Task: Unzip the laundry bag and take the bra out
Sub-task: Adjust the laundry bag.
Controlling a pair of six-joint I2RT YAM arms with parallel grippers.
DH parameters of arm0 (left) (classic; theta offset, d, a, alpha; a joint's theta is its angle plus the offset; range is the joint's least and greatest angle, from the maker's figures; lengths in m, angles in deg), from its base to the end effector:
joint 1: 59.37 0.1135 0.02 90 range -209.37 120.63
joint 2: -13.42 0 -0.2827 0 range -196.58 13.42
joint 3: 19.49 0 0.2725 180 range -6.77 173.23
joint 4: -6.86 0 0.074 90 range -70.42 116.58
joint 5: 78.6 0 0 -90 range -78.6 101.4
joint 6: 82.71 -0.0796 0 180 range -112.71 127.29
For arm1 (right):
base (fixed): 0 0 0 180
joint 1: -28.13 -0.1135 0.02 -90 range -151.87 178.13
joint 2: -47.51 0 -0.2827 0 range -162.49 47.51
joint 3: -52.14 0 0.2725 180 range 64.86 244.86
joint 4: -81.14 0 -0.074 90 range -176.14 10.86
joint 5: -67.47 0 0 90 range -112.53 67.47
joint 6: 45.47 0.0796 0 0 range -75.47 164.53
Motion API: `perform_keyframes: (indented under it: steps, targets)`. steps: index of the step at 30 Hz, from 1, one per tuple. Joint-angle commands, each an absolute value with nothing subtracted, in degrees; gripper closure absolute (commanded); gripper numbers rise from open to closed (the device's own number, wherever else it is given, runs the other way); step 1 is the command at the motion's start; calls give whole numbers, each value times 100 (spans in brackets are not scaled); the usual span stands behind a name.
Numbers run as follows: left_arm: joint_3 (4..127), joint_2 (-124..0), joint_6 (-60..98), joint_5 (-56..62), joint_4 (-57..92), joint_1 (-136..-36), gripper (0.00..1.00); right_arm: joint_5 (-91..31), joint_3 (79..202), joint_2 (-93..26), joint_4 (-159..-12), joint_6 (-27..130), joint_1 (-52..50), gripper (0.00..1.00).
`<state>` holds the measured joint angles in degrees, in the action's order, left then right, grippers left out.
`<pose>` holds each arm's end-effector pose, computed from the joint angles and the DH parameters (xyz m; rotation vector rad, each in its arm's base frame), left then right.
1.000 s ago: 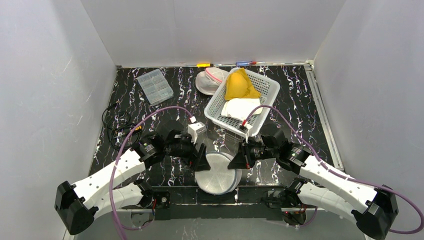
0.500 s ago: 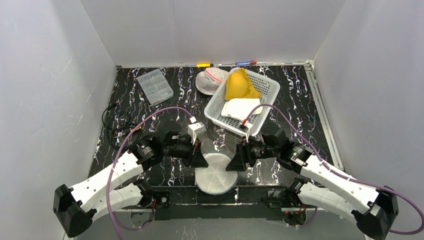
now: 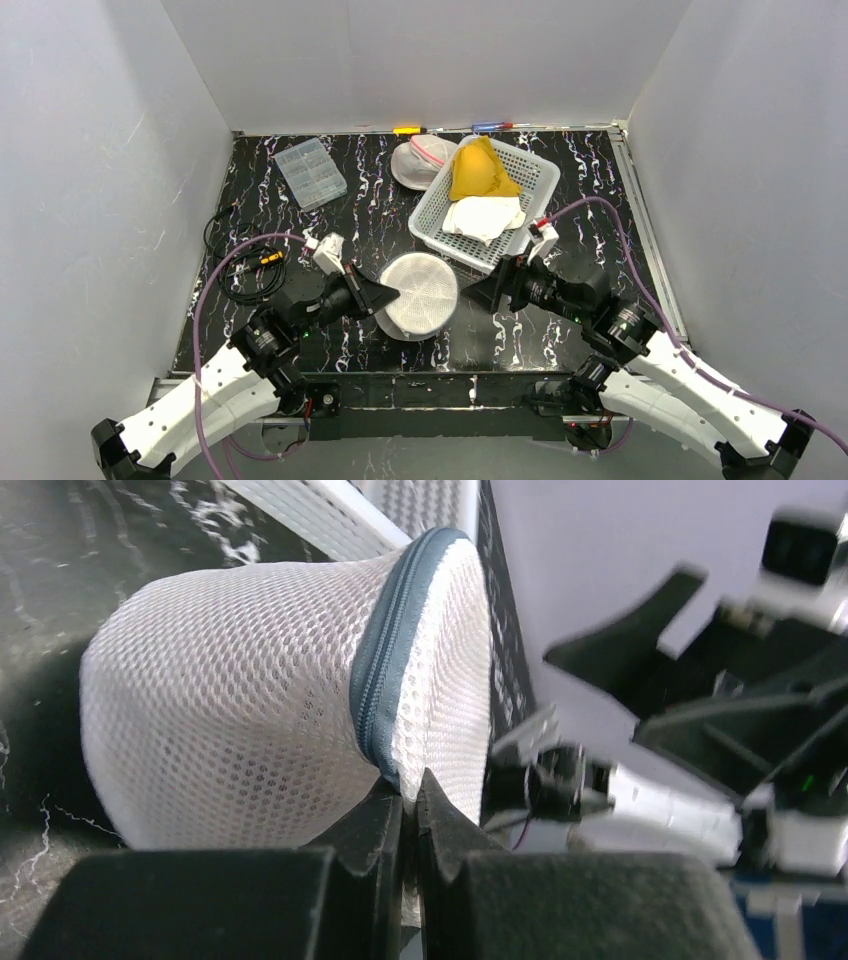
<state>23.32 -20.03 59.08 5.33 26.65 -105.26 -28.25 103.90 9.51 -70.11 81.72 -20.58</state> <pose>0.1357 -0.1521 0.2859 -0.0144 1.9522 -1.2908 0.1325 0.1629 0.3127 -0.2753 1.9700 1.1121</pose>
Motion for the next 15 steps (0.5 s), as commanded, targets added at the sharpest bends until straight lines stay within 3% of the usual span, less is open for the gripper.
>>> perform_keyframes:
  steps: [1, 11, 15]
  targets:
    - [1869, -1570, 7651, 2148, 1985, -10551, 100, -2020, 9805, 1357, -8084, 9400, -2048, 4]
    - [1698, -1661, 9174, 3084, 2707, -10595, 100, -2722, 9434, 557, -8814, 10291, -2057, 1]
    - [1851, -1997, 9368, 3003, 2927, -10612, 100, -2802, 9300, 59, -9455, 10745, -2103, 14]
